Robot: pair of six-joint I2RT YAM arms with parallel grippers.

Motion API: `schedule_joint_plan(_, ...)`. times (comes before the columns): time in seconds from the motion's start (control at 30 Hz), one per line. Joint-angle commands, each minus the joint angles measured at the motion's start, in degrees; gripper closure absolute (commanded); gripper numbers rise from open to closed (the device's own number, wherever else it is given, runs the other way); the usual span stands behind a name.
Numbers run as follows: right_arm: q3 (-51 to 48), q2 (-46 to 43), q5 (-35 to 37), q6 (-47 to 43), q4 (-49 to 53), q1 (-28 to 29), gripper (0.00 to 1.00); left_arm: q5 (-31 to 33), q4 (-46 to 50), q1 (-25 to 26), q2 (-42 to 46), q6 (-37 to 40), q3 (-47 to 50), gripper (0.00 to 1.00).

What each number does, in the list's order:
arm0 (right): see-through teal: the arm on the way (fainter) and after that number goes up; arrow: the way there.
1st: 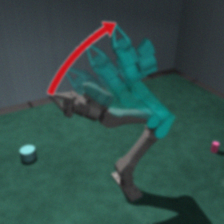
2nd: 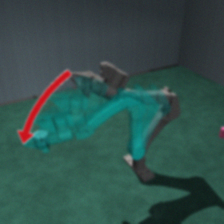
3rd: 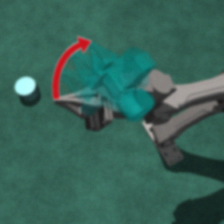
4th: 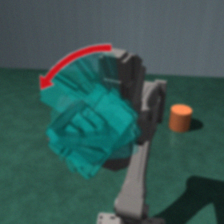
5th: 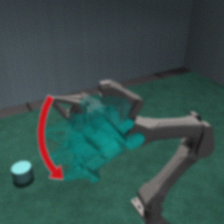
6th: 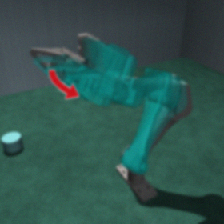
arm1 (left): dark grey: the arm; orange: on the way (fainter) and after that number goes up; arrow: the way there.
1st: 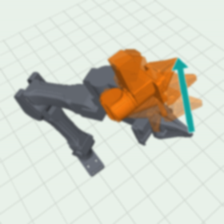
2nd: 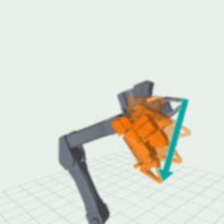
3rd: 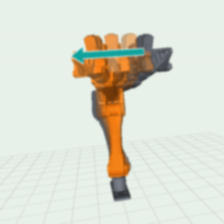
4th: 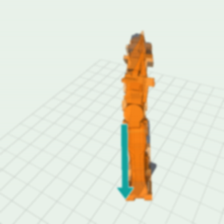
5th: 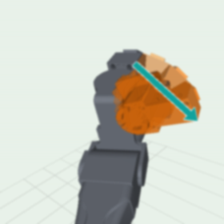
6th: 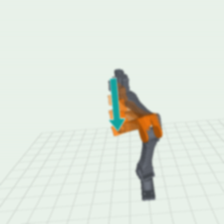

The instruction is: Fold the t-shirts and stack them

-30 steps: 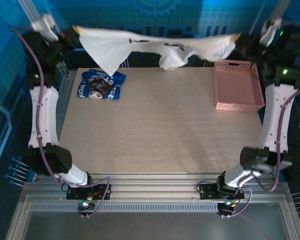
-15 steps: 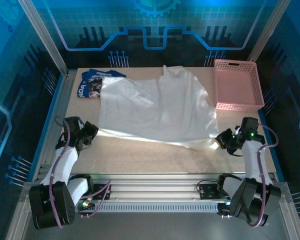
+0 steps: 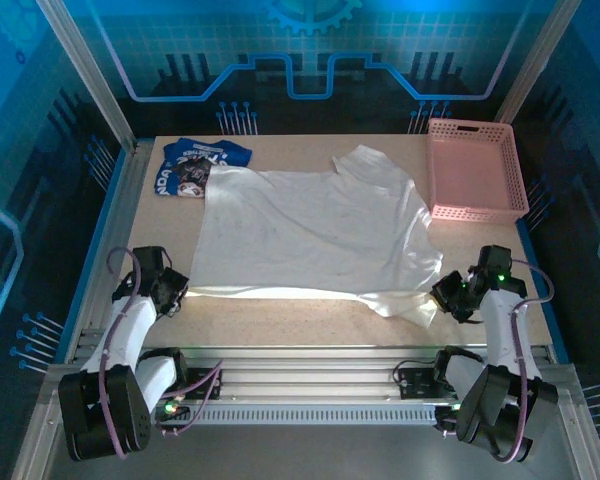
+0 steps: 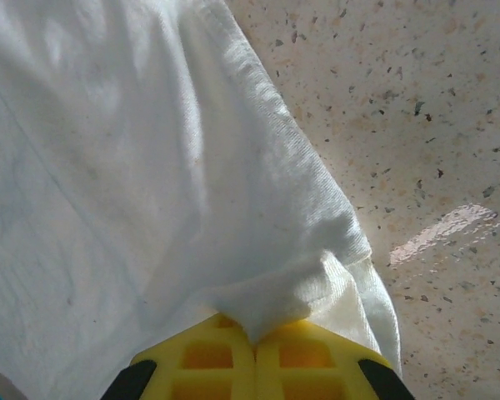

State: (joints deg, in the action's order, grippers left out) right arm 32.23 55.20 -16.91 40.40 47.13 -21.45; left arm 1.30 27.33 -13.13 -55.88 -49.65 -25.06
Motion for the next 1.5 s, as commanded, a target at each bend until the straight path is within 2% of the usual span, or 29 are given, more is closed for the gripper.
schedule_joint_plan(0.0, 0.5, 0.5, 1.4, -1.1, 0.8, -0.9, 1.00, 2.6, 0.7, -0.3, -0.6, -0.8, -0.1, 1.00)
schedule_joint_plan(0.17, 0.7, 1.2, 2.1, -2.0, 1.9, -1.0, 1.00, 3.6, 2.5, -0.3, -2.5, -0.9, -0.2, 1.00)
schedule_joint_plan(0.2, 0.7, 1.1, 2.5, -2.0, 2.7, -1.0, 0.94, 4.6, 3.6, -0.3, -2.8, -1.7, 0.0, 0.97)
schedule_joint_plan(0.23, 0.5, 0.8, 2.6, -1.5, 3.3, -0.9, 0.81, 5.4, 4.9, -0.4, -3.0, -2.6, 0.0, 0.89)
schedule_joint_plan(0.27, 0.6, 0.7, 2.4, -1.0, 3.6, -0.9, 0.72, 5.6, 5.5, -0.4, -3.1, -3.2, 0.1, 0.78)
schedule_joint_plan(0.33, 1.8, 0.2, 2.9, 1.0, 5.9, -1.0, 0.52, 5.0, 6.0, -0.4, -3.0, -3.8, -0.3, 0.40)
schedule_joint_plan(0.4, 3.8, -0.7, 2.9, 1.8, 8.4, -0.9, 0.42, 4.3, 6.9, -0.4, -2.7, -4.1, -2.2, 0.29)
schedule_joint_plan(0.47, 5.5, -2.0, 2.6, 2.2, 10.7, -0.8, 0.39, 3.7, 8.7, -0.4, -2.3, -4.2, -5.0, 0.23)
schedule_joint_plan(0.63, 7.8, -5.4, 1.9, 3.5, 14.7, -0.6, 0.35, 0.3, 11.3, -0.1, -1.8, -4.1, -10.6, 0.19)
schedule_joint_plan(0.73, 5.3, -4.9, -2.4, 4.2, 11.8, 0.4, 0.35, -1.4, 11.0, 0.2, -2.5, -4.1, -10.8, 0.18)
schedule_joint_plan(0.87, 3.5, -3.4, -3.0, 3.7, 9.1, 2.8, 0.37, -3.0, 11.4, 0.2, -4.8, -3.2, -9.9, 0.15)
schedule_joint_plan(1.13, 1.8, 2.5, -1.2, 3.7, 2.0, 5.8, 0.51, -9.1, 11.7, -0.1, -16.1, 0.9, -10.0, 0.16)
schedule_joint_plan(1.3, 1.7, 6.1, 0.1, 3.5, -2.1, 6.1, 0.61, -9.6, 10.8, -0.6, -16.5, 0.9, -8.4, 0.17)
schedule_joint_plan(1.47, 2.1, 10.3, 1.8, 2.9, -5.4, 6.2, 0.62, -9.8, 10.1, -2.2, -16.9, 1.4, -6.9, 0.19)
